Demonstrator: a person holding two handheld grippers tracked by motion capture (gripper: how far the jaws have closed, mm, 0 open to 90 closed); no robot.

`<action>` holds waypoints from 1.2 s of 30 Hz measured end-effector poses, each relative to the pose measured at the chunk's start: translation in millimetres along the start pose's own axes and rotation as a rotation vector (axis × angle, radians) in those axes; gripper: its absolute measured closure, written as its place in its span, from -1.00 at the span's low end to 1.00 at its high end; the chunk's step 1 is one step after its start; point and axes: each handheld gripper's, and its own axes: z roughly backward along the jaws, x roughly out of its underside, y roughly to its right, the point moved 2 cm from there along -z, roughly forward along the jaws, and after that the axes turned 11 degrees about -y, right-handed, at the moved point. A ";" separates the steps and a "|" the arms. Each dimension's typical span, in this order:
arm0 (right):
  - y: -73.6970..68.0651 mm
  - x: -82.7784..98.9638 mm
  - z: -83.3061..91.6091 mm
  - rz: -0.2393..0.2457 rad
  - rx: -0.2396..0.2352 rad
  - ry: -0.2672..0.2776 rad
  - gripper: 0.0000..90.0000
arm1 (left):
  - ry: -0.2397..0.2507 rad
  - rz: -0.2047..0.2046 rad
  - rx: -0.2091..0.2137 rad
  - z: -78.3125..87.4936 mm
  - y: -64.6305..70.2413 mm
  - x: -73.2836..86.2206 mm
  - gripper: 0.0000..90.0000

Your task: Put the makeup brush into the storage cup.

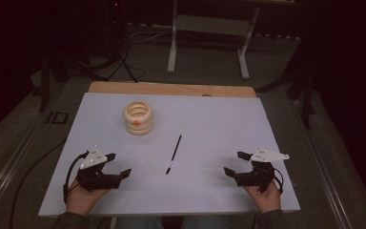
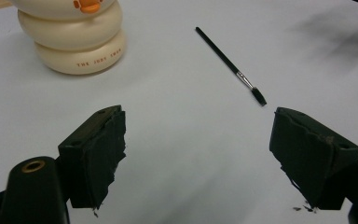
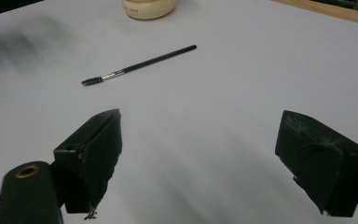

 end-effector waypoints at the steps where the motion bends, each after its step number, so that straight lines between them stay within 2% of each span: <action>1: 0.5 0.0 -0.3 0.000 -0.001 -0.001 -0.68 | 0.001 0.000 0.000 -0.4 0.0 -0.2 -0.58; 10: 4.5 1.4 0.2 -0.005 0.003 -0.003 -0.68 | -0.010 -0.002 0.004 -4.9 1.0 -0.9 -0.57; 24: -0.2 -1.5 0.4 0.012 0.019 -0.009 -0.68 | -0.013 -0.017 0.014 -10.0 8.5 -6.8 -0.55; 36: -0.8 -3.5 1.2 0.027 0.025 -0.014 -0.68 | -0.029 -0.015 0.023 -19.7 11.4 -18.7 -0.54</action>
